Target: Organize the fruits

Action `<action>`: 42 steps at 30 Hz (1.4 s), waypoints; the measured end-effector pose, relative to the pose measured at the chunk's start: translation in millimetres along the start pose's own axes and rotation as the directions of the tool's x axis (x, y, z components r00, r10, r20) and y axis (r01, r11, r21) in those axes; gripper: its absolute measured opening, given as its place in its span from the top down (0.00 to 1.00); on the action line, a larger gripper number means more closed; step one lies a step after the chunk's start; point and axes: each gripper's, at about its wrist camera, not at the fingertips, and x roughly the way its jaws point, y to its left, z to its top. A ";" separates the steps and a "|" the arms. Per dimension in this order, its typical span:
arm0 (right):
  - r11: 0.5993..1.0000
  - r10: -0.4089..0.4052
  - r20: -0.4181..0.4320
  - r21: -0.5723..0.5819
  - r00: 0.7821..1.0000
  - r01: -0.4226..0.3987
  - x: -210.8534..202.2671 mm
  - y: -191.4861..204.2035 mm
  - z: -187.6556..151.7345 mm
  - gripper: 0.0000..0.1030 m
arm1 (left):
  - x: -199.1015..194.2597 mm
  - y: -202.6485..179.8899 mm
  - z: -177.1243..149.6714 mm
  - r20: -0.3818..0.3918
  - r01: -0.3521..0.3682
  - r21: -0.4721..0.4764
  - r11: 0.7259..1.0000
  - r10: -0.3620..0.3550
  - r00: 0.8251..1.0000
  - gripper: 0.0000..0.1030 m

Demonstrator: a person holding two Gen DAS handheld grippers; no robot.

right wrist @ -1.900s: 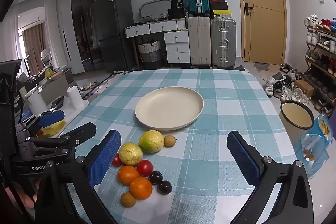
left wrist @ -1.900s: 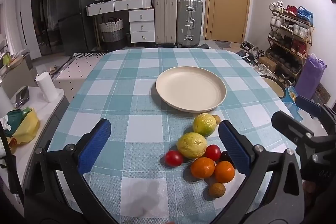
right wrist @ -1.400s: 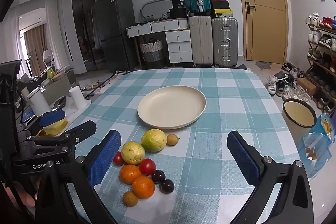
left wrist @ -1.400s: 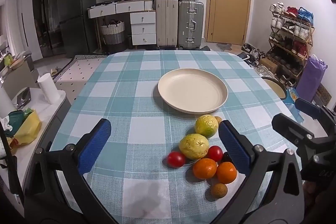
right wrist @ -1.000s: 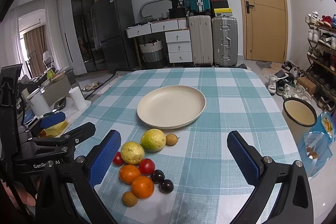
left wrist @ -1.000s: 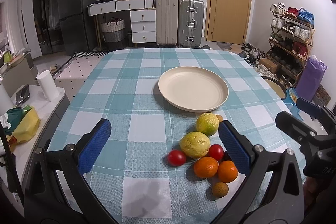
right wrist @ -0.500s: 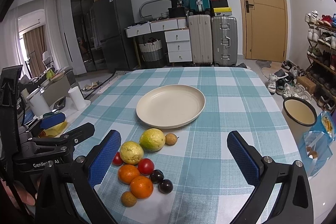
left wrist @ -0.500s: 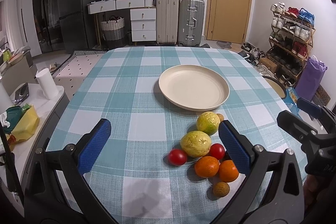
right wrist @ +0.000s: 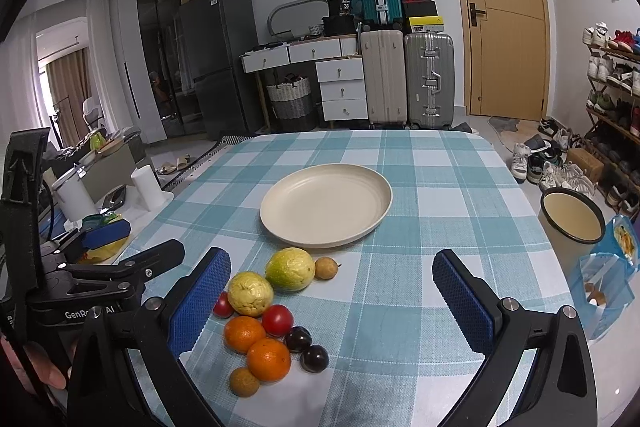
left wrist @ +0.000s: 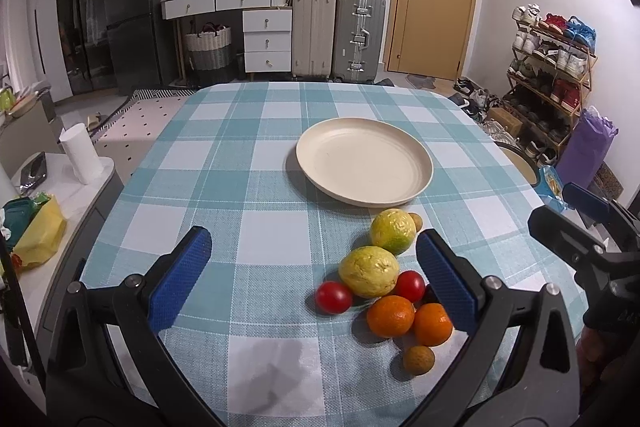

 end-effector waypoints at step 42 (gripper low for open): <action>0.994 0.016 -0.125 0.112 0.992 -0.002 61.6 -43.0 -7.2 0.00 | 120.7 -7.9 5.6 -0.300 0.267 -0.007 0.964 -0.257 0.919 0.15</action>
